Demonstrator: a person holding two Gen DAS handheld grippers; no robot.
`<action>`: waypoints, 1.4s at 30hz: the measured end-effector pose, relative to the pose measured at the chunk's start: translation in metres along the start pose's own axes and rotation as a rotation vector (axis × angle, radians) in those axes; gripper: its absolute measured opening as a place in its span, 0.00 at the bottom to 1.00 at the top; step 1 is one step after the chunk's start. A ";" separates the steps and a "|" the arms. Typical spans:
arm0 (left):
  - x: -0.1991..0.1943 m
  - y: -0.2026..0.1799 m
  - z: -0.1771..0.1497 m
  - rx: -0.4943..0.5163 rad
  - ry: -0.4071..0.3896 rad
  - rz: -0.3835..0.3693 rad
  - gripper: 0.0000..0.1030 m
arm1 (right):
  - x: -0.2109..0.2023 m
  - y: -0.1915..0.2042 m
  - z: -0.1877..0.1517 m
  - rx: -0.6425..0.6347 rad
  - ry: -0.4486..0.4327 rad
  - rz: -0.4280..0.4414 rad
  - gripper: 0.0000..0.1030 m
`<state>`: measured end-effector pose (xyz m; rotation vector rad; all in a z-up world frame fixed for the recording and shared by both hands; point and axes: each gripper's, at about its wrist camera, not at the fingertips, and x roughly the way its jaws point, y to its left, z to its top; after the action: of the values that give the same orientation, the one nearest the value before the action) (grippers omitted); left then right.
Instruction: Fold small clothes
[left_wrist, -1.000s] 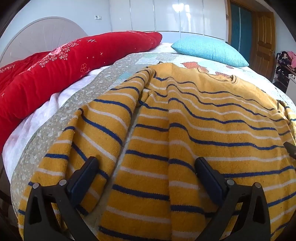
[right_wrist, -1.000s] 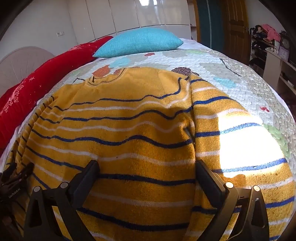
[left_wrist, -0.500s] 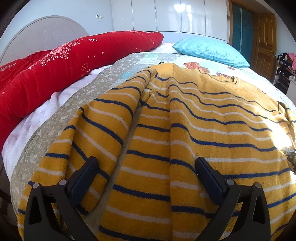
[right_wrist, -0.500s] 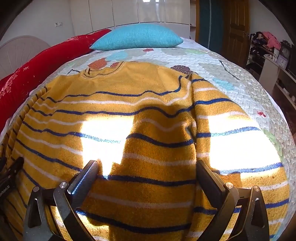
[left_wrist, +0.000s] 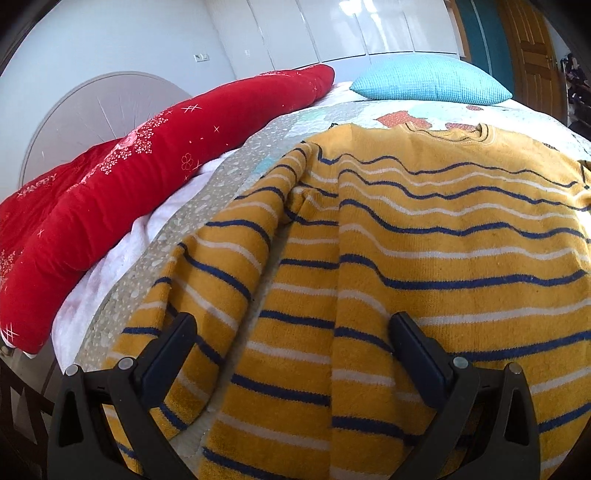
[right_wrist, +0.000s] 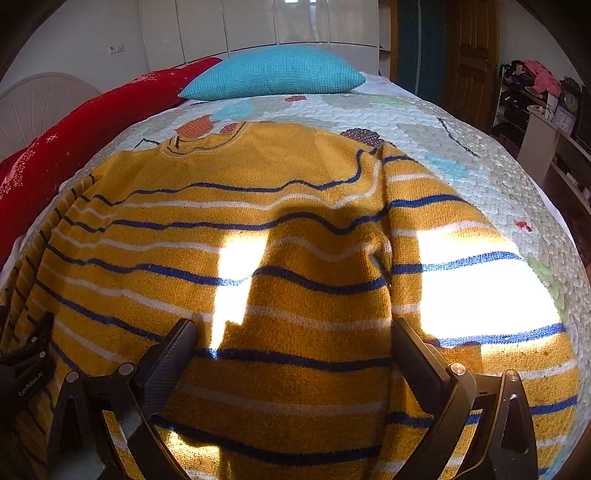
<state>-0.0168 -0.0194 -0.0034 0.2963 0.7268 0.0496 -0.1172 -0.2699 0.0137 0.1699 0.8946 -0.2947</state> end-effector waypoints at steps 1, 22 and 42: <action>0.001 0.002 0.000 -0.005 0.005 -0.008 1.00 | 0.000 0.000 0.001 -0.002 0.007 -0.003 1.00; -0.060 0.058 -0.007 -0.245 0.168 -0.381 1.00 | -0.120 -0.060 -0.098 -0.129 0.111 0.188 0.86; -0.071 0.127 0.003 -0.384 0.107 -0.298 1.00 | -0.135 -0.243 -0.049 0.309 -0.013 -0.414 0.13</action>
<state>-0.0602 0.0906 0.0808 -0.1839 0.8436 -0.0778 -0.3108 -0.4621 0.0840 0.2674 0.8634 -0.8205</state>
